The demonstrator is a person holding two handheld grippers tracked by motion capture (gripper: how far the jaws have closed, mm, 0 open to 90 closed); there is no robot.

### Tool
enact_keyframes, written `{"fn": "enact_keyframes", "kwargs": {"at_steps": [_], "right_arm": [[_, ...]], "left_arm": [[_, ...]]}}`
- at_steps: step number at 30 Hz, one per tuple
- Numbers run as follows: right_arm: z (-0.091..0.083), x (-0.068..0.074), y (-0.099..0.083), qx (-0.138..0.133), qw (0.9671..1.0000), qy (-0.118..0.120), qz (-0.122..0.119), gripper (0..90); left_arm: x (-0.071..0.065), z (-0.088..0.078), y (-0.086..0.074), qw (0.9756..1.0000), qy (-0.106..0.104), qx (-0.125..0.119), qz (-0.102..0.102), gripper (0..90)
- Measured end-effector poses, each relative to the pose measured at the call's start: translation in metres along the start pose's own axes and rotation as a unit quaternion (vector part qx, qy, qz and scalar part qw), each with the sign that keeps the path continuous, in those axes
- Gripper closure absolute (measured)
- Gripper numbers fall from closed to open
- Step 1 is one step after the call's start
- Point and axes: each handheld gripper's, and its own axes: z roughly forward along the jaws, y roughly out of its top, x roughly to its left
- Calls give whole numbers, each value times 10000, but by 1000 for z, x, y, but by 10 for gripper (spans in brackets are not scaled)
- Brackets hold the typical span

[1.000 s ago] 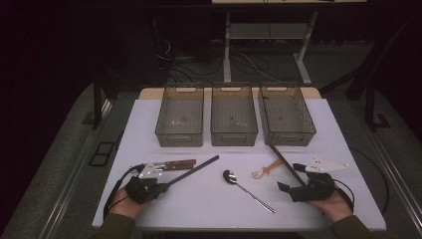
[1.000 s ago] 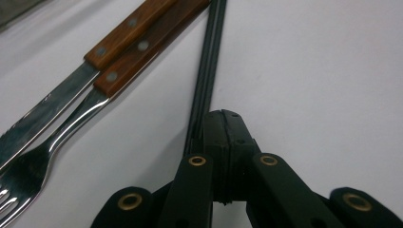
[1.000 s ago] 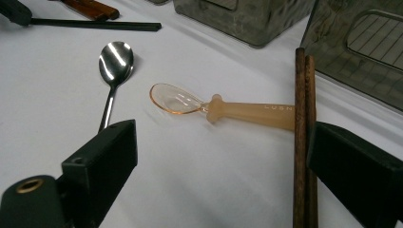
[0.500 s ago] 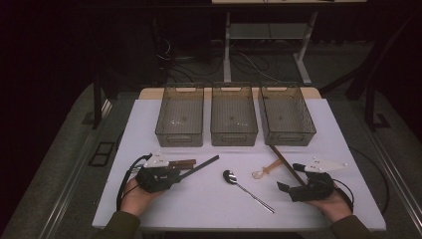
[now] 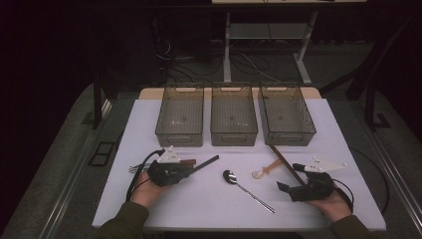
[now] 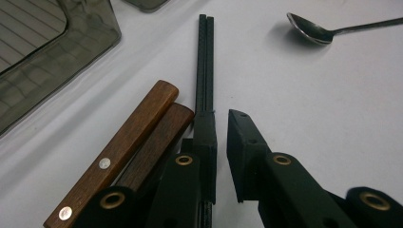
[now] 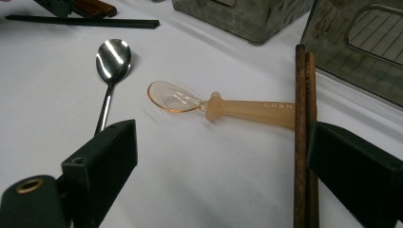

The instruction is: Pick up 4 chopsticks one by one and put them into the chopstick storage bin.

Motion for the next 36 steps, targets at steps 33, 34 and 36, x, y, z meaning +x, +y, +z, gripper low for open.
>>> {"fn": "enact_keyframes", "kwargs": {"at_steps": [33, 34, 36], "right_arm": [[0, 0, 0, 9, 10000, -1, -12, 94], [0, 0, 0, 9, 10000, -3, -13, 94], [0, 0, 0, 12, 10000, -2, -18, 94]], "left_arm": [[-2, 8, -5, 9996, -4, 278, 55, 855], [-2, 8, -5, 9996, -9, 277, 53, 856], [-2, 9, -5, 9996, -1, 277, 60, 857]]}}
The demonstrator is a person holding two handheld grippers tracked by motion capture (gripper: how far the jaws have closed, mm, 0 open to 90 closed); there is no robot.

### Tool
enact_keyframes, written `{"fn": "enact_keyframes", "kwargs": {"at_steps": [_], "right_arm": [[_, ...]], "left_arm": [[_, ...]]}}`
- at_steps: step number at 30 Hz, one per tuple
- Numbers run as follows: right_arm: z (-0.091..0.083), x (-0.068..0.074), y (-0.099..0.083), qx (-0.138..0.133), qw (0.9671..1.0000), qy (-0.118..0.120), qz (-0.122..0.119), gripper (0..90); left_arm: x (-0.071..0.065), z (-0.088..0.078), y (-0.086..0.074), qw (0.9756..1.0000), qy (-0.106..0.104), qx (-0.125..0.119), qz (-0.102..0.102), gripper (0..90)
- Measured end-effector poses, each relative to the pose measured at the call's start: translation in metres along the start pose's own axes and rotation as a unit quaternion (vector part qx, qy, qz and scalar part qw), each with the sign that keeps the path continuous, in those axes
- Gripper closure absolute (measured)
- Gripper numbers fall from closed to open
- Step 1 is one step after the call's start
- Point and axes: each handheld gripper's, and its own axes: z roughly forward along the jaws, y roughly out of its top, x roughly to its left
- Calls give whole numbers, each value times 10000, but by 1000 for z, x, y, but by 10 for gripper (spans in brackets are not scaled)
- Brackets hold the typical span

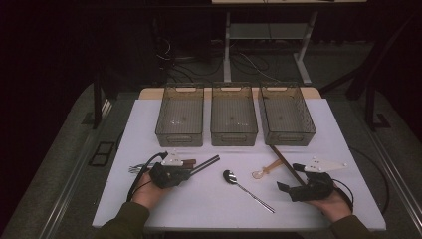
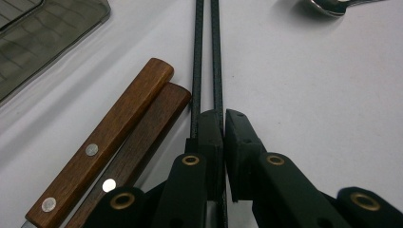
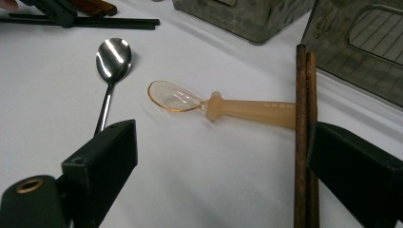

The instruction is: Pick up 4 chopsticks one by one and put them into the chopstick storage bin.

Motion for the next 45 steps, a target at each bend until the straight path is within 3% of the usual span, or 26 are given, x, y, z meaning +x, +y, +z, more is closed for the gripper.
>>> {"fn": "enact_keyframes", "kwargs": {"at_steps": [12, 26, 32, 45], "right_arm": [[0, 0, 0, -15, 10000, 39, 2, 94], [6, 5, -1, 135, 9995, 285, 17, 94], [6, 5, -1, 129, 9996, 262, 13, 94], [6, 4, -1, 123, 9996, 246, 10, 94]], "left_arm": [[1, -1, 0, 9999, -61, 17, -141, 857], [-2, -12, 1, 9995, -157, -97, -258, 857], [-4, -20, 1, 9987, -258, -278, -344, 857], [-3, -35, 2, 9971, -269, -525, -474, 857]]}}
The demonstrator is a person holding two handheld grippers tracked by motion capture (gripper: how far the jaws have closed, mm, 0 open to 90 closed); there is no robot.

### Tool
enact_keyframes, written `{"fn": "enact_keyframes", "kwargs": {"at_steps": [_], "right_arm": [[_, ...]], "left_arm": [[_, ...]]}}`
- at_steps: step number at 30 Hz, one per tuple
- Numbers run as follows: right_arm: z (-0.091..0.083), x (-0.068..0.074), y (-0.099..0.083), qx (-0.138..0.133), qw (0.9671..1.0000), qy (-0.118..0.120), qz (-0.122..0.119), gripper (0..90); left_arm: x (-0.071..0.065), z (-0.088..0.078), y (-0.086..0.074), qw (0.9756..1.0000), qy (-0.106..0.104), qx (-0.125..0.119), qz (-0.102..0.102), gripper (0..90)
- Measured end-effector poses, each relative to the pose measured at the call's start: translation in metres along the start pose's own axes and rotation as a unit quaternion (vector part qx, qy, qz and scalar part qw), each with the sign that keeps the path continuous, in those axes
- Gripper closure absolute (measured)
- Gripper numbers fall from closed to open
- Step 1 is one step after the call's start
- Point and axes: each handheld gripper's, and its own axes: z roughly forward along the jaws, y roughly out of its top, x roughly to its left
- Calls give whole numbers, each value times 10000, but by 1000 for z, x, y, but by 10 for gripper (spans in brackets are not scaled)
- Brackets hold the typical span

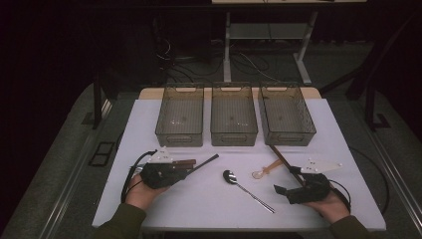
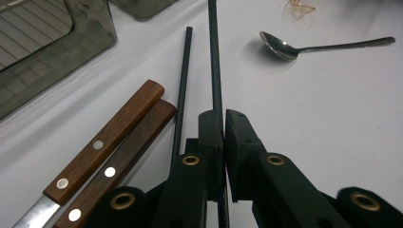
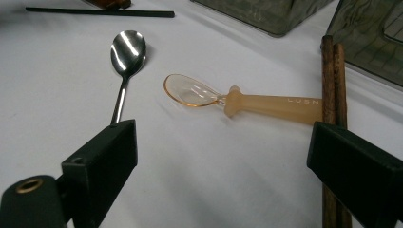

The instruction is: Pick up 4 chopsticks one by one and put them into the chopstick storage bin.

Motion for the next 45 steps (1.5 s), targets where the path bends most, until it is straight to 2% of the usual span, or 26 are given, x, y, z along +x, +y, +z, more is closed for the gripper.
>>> {"fn": "enact_keyframes", "kwargs": {"at_steps": [14, 27, 36, 45], "right_arm": [[0, 0, 0, -8, 10000, 4, 12, 94], [1, -1, 0, -10, 10000, -11, 27, 94], [0, -1, 0, -31, 10000, 5, 32, 94], [-1, 0, 0, -31, 10000, 10, 22, 94]], "left_arm": [[5, -8, 7, 9998, -12, -182, -70, 856], [12, -13, 19, 9992, 93, -380, -124, 856], [23, -16, 31, 9976, 185, -609, -260, 857], [34, -12, 40, 9966, 308, -631, -428, 857]]}}
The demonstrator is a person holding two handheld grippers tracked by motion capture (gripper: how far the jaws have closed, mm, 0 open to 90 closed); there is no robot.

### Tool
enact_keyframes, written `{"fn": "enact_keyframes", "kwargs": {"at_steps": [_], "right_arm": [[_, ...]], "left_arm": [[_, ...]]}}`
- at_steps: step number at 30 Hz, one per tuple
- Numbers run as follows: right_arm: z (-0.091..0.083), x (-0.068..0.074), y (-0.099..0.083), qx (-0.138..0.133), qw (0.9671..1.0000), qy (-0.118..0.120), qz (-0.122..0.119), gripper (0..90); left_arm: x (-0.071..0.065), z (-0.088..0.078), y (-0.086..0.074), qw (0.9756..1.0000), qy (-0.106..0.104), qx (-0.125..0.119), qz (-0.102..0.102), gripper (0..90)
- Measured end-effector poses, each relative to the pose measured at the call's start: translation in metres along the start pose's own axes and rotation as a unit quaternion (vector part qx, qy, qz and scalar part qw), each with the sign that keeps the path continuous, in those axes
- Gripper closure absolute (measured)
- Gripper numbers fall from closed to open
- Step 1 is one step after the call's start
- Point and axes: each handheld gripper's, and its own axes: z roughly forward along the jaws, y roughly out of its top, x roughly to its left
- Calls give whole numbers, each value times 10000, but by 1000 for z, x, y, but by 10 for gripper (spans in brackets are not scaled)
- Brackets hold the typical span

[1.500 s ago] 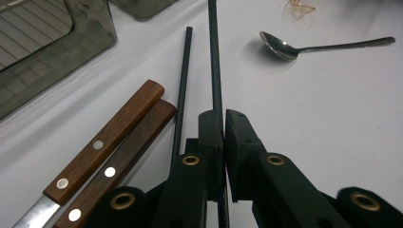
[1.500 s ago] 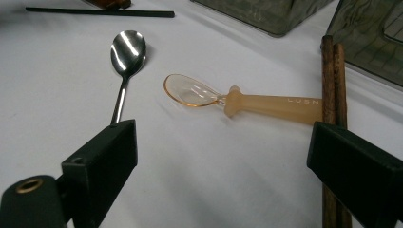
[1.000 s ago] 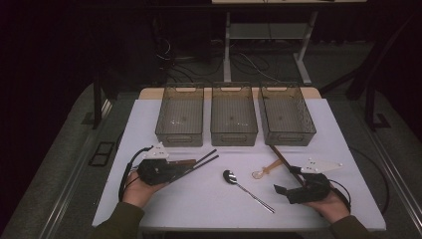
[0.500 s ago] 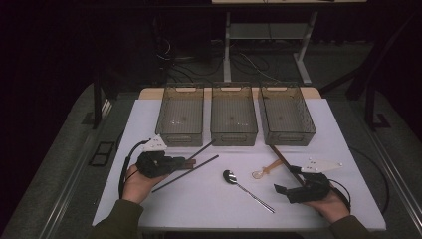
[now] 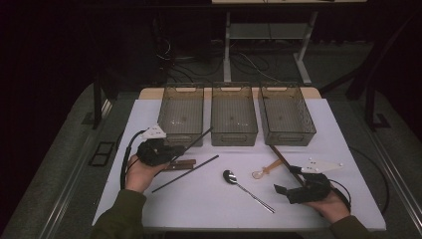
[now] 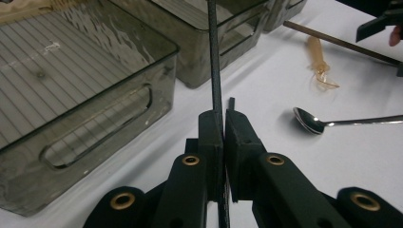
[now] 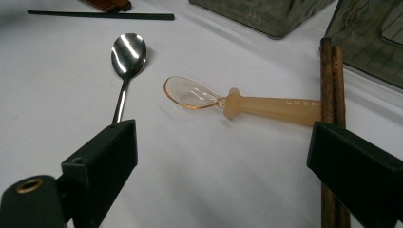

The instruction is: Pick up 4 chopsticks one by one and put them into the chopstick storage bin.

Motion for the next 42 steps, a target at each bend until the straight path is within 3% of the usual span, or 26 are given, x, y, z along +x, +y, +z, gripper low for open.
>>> {"fn": "enact_keyframes", "kwargs": {"at_steps": [18, 42], "right_arm": [[-1, -1, 0, -43, 10000, 3, -3, 94], [-3, -2, 0, -100, 9999, -40, 80, 94]], "left_arm": [[15, 15, 22, 9999, 99, 28, -64, 857], [58, 23, 64, 9988, 450, 30, -194, 857]]}}
